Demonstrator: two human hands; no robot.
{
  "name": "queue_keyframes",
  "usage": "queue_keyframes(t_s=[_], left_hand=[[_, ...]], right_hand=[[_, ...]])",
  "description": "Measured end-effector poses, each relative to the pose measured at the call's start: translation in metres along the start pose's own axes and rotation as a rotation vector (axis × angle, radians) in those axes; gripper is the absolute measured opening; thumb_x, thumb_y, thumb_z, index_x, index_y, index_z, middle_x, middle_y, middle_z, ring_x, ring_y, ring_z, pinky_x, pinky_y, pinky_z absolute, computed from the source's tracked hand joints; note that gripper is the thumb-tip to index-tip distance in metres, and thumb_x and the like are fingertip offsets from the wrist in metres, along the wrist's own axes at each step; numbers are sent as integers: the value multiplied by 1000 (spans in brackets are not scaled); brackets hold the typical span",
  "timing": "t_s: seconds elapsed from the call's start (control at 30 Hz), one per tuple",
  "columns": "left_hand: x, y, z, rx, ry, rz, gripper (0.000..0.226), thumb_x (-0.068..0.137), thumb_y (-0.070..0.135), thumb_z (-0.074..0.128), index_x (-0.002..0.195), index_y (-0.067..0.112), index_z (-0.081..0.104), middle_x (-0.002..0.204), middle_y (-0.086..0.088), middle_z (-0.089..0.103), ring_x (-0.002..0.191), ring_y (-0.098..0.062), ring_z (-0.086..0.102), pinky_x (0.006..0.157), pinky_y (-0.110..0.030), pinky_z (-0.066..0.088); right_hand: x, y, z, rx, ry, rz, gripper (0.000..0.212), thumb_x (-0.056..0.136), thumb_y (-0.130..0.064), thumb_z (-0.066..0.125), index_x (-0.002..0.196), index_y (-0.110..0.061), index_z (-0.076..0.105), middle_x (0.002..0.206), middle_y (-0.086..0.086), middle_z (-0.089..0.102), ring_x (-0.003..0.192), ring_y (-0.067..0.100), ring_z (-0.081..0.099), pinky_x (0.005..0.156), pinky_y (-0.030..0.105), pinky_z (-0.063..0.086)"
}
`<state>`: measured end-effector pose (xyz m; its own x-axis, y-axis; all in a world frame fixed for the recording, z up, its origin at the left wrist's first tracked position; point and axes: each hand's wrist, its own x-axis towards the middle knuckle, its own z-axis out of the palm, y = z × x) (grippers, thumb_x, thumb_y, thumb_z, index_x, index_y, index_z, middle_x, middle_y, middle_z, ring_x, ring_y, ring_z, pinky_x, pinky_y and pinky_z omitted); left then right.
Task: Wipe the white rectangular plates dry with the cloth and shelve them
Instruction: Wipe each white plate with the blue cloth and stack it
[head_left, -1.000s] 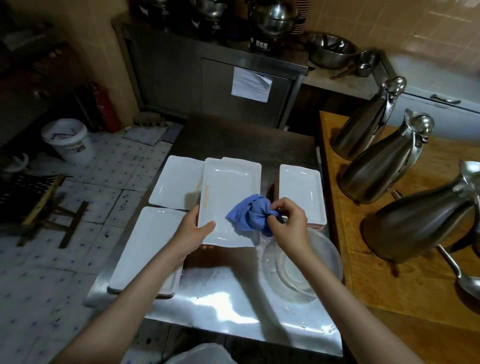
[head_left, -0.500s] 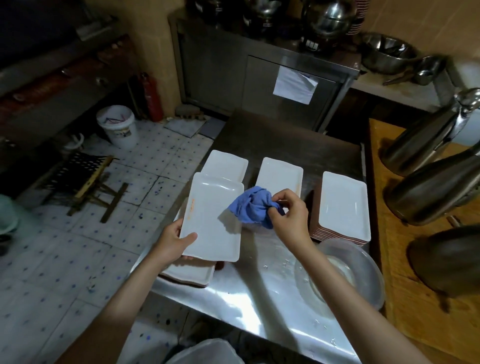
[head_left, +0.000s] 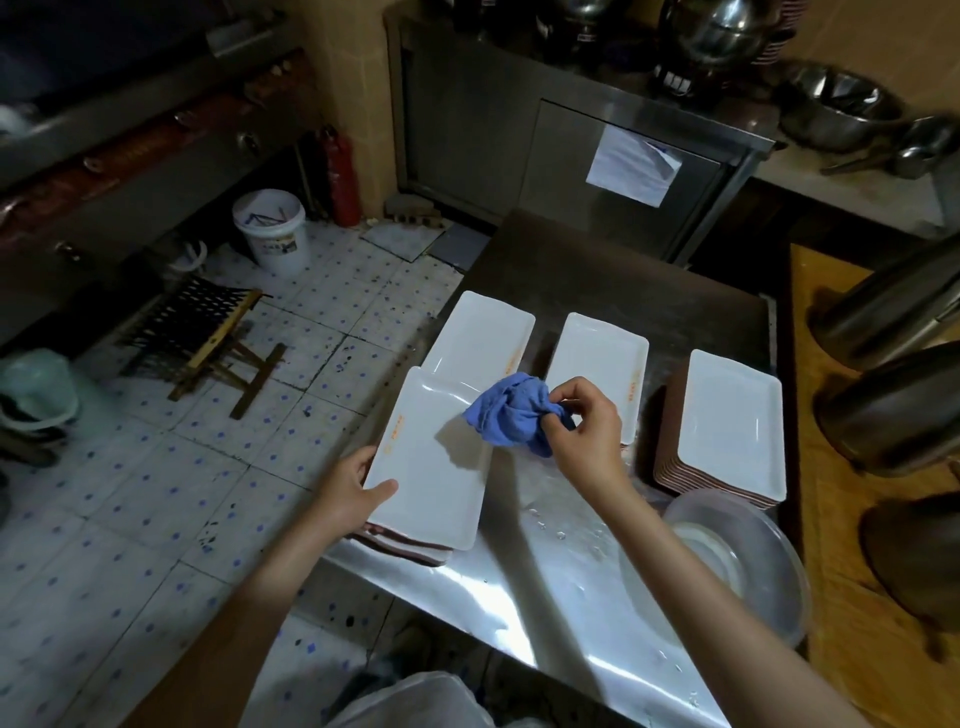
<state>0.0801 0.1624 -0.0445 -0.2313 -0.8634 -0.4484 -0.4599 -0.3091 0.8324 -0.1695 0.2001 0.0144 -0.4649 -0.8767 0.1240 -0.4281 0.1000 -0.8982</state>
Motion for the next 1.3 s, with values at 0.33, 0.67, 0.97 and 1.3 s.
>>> queue_keyframes(t_s=[0.33, 0.67, 0.97, 1.3], left_hand=[[2, -10, -6, 453, 87, 99, 54, 78, 24, 77, 122, 15, 48, 111, -2, 63, 87, -14, 58, 64, -19, 42], [4, -12, -10, 624, 209, 130, 48, 79, 30, 76, 121, 21, 57, 105, 0, 61, 82, -13, 54, 67, -25, 40], [16, -4, -4, 574, 242, 176, 49, 80, 28, 74, 124, 21, 54, 114, -4, 56, 95, -19, 59, 64, -26, 39], [75, 47, 17, 475, 184, 311, 32, 88, 22, 65, 119, 14, 60, 115, -7, 55, 104, -21, 57, 72, -23, 35]], right_hand=[[-1, 0, 9, 1, -23, 16, 24, 77, 11, 55, 74, -13, 55, 74, -7, 56, 64, 0, 51, 54, 10, 40], [-1, -1, 15, 23, -25, 18, 27, 77, 12, 54, 72, -15, 54, 73, -6, 56, 64, -5, 51, 54, 13, 41], [7, 1, 17, 5, 9, 41, 25, 77, 10, 55, 73, -14, 55, 73, -8, 57, 67, 2, 52, 55, 12, 41], [30, 4, 17, -24, 93, 90, 26, 77, 10, 56, 73, -15, 54, 73, -10, 56, 67, 2, 52, 55, 10, 41]])
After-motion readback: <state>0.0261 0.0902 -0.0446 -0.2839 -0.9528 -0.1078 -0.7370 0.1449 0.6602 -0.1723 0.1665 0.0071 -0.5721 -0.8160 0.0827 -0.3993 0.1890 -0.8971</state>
